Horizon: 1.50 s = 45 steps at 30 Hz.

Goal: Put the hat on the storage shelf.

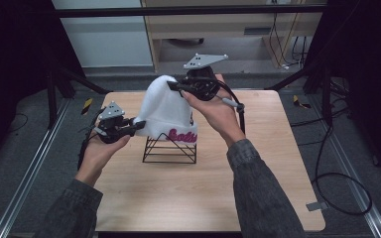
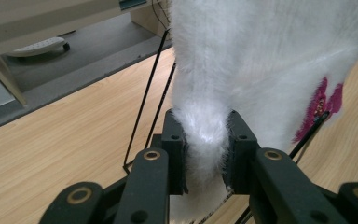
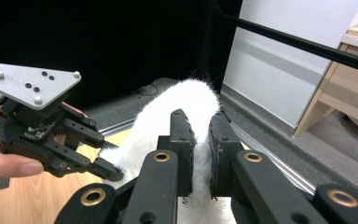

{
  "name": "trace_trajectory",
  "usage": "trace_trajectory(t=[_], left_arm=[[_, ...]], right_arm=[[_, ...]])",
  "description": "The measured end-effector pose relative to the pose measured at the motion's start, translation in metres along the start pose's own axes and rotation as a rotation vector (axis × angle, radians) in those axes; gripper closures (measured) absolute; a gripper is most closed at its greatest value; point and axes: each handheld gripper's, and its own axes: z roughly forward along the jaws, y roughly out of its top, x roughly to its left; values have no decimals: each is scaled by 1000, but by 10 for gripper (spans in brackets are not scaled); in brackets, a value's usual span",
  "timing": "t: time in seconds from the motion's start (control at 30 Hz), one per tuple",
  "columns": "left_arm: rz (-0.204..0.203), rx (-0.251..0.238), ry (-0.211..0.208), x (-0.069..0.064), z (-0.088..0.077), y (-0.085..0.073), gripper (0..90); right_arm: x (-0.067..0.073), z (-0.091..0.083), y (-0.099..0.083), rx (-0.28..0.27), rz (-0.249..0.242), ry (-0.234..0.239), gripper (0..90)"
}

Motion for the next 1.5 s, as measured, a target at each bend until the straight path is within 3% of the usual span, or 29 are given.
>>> trace_trajectory(t=[0.1,0.23,1.0,1.5], left_arm=[[-4,-2,-14,0,1,-4,735],[11,8,-1,-1,0,-8,735],[-18,-1,-12,4,-2,-32,733],[-30,45,-30,4,12,-55,734]], right_arm=[[1,-1,-2,10,-2,1,829],[3,0,-5,22,-2,7,829],[15,6,-16,81,-24,33,827],[22,15,-33,155,-21,50,825]])
